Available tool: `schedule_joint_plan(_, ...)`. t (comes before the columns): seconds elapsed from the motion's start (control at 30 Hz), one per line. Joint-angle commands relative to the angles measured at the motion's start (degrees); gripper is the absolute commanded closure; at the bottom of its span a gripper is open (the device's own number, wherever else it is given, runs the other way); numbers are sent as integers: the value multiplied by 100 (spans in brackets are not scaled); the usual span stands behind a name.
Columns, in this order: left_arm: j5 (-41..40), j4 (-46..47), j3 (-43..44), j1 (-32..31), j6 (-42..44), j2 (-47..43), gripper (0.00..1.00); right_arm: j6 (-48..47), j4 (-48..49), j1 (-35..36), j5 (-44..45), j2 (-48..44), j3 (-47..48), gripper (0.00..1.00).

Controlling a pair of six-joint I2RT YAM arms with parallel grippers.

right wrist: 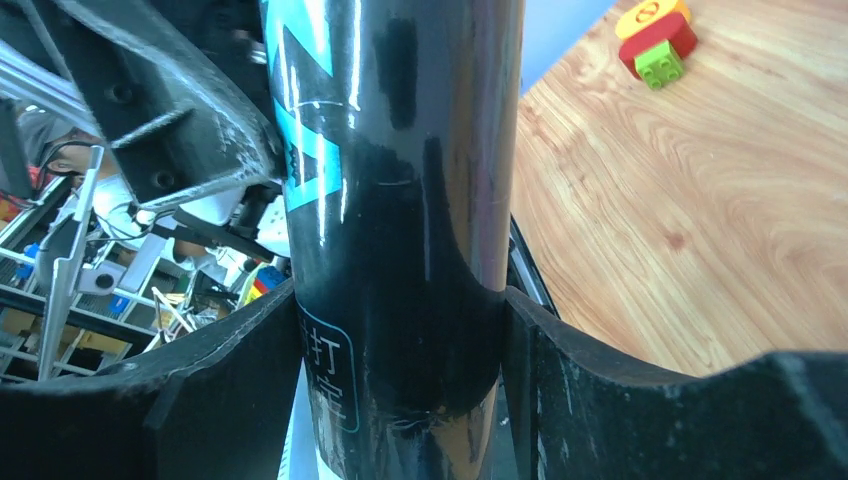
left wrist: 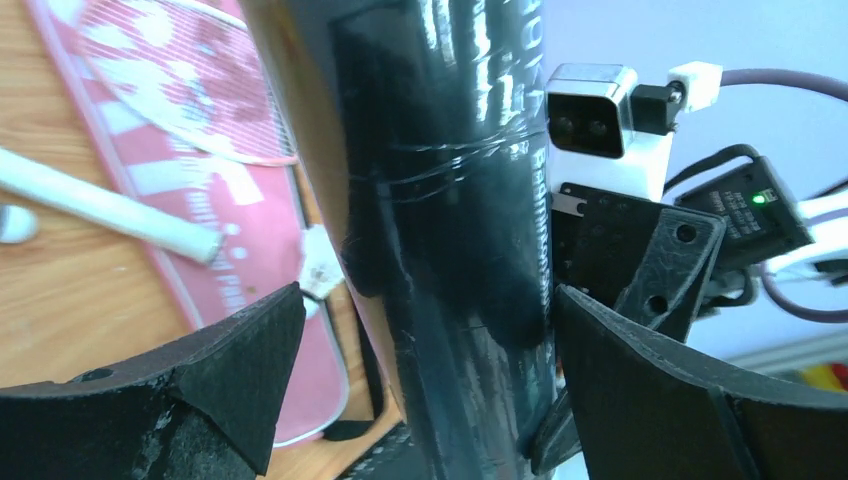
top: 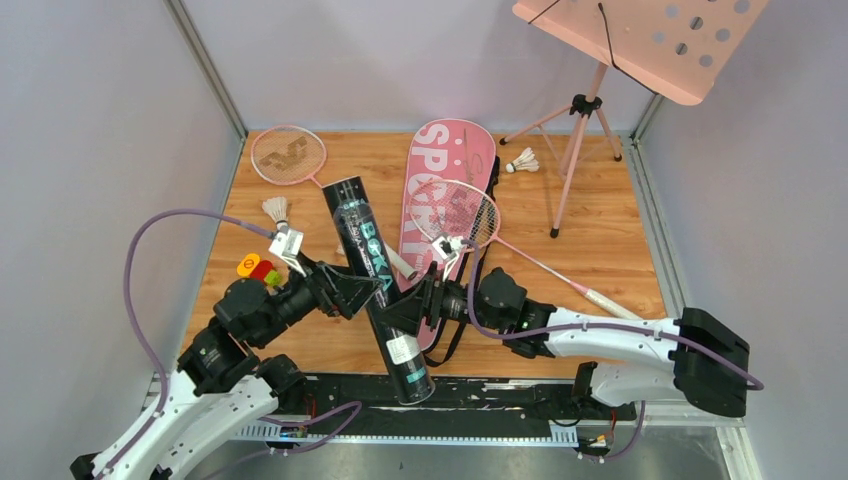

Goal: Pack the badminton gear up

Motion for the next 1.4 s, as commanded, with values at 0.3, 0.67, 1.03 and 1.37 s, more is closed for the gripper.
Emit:
schedule_joint_plan(0.3, 1112, 2630, -584, -20, -947, 594, 9, 220, 1987, 126, 246, -63, -388, 54)
schedule_joint_plan(0.67, 831, 2279, -676, -19, -676, 293, 48, 344, 1950, 124, 83, 305, -366, 14)
schedule_joint_plan(1.03, -8, -575, 949, -19, 1849, 775, 45, -333, -1224, 107, 1731, -1330, -485, 3)
schedule_joint_plan(1.37, 86, -928, 1092, -29, 3901, 2143, 51, -838, -3147, 107, 2450, -2904, 249, 14)
